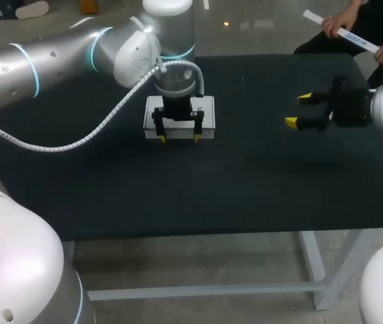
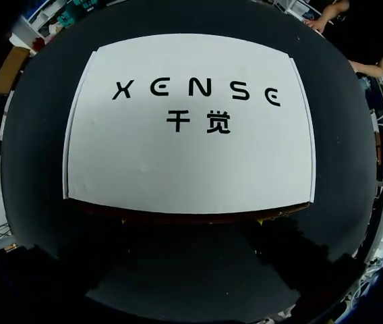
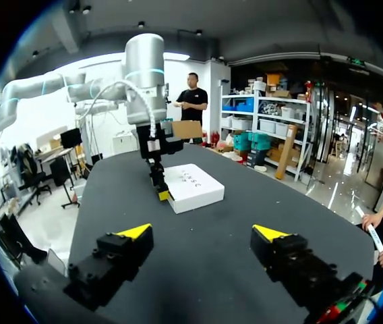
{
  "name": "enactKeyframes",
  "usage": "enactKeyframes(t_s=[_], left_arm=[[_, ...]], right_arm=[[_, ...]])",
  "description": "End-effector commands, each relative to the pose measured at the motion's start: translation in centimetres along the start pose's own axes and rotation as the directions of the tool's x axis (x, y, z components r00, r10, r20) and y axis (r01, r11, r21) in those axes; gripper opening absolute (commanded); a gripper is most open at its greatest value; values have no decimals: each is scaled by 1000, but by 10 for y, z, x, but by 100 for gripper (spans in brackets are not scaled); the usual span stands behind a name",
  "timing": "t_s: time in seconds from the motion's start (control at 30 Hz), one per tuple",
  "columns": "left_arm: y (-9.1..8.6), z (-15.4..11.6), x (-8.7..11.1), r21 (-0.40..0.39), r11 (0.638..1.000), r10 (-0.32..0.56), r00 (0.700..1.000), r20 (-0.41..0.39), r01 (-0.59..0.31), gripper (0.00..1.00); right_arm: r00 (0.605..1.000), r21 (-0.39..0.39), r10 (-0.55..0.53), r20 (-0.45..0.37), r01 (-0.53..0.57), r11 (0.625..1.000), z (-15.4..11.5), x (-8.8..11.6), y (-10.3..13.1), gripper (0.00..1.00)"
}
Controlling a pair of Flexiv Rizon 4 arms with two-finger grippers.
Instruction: Assemble the packaging by folding the flat box into shape, placing the metal phone stand inside, and closing the box properly
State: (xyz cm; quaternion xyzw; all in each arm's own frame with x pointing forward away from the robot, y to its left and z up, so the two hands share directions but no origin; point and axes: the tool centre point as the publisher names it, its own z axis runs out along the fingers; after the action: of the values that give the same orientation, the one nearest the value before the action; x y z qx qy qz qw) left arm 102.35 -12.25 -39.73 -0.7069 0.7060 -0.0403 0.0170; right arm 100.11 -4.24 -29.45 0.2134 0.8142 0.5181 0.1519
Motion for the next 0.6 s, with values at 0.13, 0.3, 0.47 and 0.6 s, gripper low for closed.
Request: enactKeyframes(t_s=[0.13, 0.3, 0.47, 0.6], left_arm=[[-27, 10, -1, -53, 999, -4, 1000, -19, 3, 100], [-41, 9, 0, -45, 999, -21, 999, -26, 20, 100], [-55, 7, 2, -39, 999, -26, 999, -29, 24, 100], [-65, 7, 5, -36, 999, -34, 999, -28, 33, 100]], right_arm=[[1000, -6, -1, -2, 1, 1000, -1, 0, -1, 100], [1000, -6, -1, -2, 1, 1000, -1, 0, -1, 100], [1000, -6, -1, -2, 1, 1000, -1, 0, -1, 100], [1000, -6, -1, -2, 1, 1000, -1, 0, -1, 100]])
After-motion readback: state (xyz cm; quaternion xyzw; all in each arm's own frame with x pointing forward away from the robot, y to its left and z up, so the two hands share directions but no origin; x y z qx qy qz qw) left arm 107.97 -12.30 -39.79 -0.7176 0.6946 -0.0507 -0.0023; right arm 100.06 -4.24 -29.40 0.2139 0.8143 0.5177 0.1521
